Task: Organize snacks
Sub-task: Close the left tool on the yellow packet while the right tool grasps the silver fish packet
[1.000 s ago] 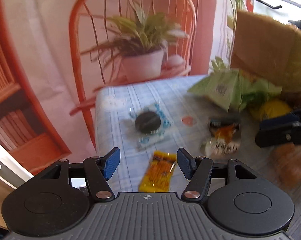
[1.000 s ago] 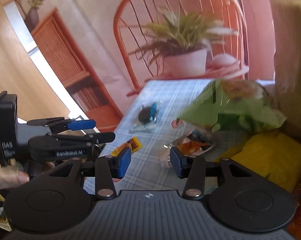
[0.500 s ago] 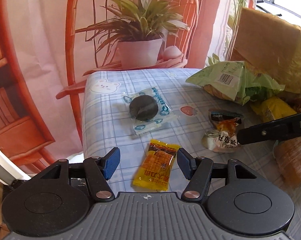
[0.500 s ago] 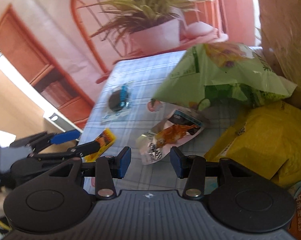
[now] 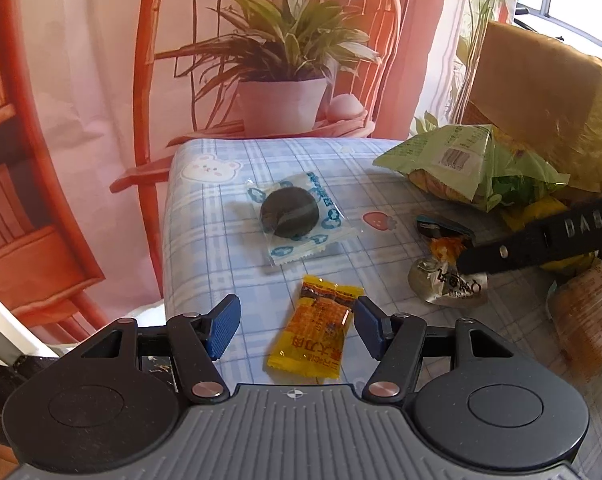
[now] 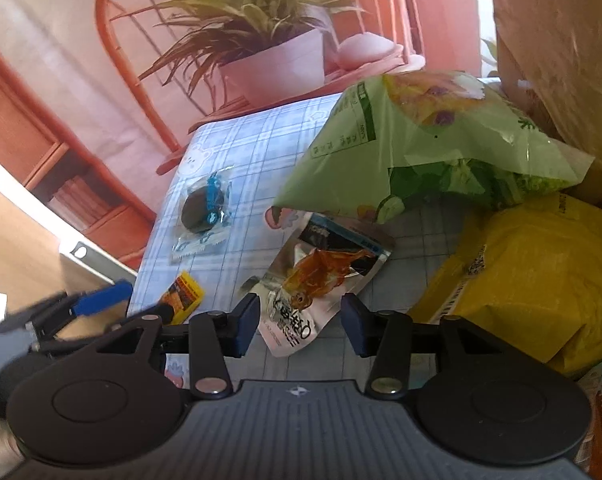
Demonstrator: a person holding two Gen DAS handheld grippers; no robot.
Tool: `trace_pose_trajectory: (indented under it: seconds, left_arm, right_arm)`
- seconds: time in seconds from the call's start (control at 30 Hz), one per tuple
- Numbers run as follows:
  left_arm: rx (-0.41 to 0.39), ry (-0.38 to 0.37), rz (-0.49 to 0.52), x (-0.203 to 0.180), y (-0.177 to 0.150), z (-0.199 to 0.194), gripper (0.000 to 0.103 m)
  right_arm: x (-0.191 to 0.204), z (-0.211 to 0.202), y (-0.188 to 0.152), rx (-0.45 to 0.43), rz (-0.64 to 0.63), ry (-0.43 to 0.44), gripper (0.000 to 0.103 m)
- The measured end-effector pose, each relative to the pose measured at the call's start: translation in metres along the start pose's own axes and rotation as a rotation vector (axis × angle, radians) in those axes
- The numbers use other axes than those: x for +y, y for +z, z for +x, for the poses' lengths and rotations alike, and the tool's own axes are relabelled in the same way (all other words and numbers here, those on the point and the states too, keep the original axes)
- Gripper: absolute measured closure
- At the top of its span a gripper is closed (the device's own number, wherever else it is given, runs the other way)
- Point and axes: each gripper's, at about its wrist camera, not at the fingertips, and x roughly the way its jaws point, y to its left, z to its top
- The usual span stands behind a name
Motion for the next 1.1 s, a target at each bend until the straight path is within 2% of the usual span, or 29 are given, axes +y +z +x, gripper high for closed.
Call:
trace_pose_trajectory:
  seconds: [0.2, 0.3, 0.4, 0.47, 0.5, 0.67, 0.87, 0.93, 1.0, 1.03, 1.1]
  left_arm:
    - [0.011, 0.002, 0.007, -0.003, -0.005, 0.004, 0.038]
    - [0.003, 0.001, -0.006, -0.002, -0.007, 0.004, 0.039]
    - [-0.006, 0.015, -0.003, -0.002, -0.009, 0.004, 0.05]
    - [-0.008, 0.014, 0.002, -0.003, -0.009, 0.003, 0.063]
    - [-0.006, 0.01, 0.0, -0.003, -0.01, 0.002, 0.065]
    - [-0.012, 0.006, -0.004, -0.005, -0.012, 0.001, 0.066]
    - [-0.007, -0.009, -0.016, -0.006, -0.015, -0.003, 0.067]
    - [-0.005, -0.008, -0.025, -0.007, -0.016, -0.005, 0.067]
    - [-0.004, -0.011, -0.034, -0.008, -0.018, -0.007, 0.068]
    - [-0.005, -0.014, -0.038, -0.008, -0.019, -0.009, 0.068]
    - [-0.009, -0.017, -0.042, -0.01, -0.021, -0.013, 0.068]
  right_arm:
    - [0.002, 0.007, 0.008, -0.004, 0.016, -0.018, 0.053]
    - [0.008, 0.013, 0.008, 0.001, -0.001, -0.033, 0.046]
    - [0.016, 0.02, 0.007, 0.0, -0.043, -0.061, 0.041]
    - [0.021, 0.025, 0.006, -0.002, -0.06, -0.075, 0.037]
    - [0.023, 0.027, 0.007, -0.004, -0.064, -0.082, 0.035]
    - [0.036, 0.038, 0.009, -0.012, -0.111, -0.118, 0.023]
    - [0.047, 0.05, 0.011, -0.021, -0.172, -0.161, 0.015]
    - [0.051, 0.052, 0.009, -0.024, -0.21, -0.182, 0.019]
    - [0.051, 0.049, 0.005, -0.034, -0.248, -0.199, 0.034]
    - [0.049, 0.046, 0.003, -0.034, -0.255, -0.178, 0.036]
    - [0.046, 0.037, 0.0, -0.039, -0.249, -0.136, 0.053]
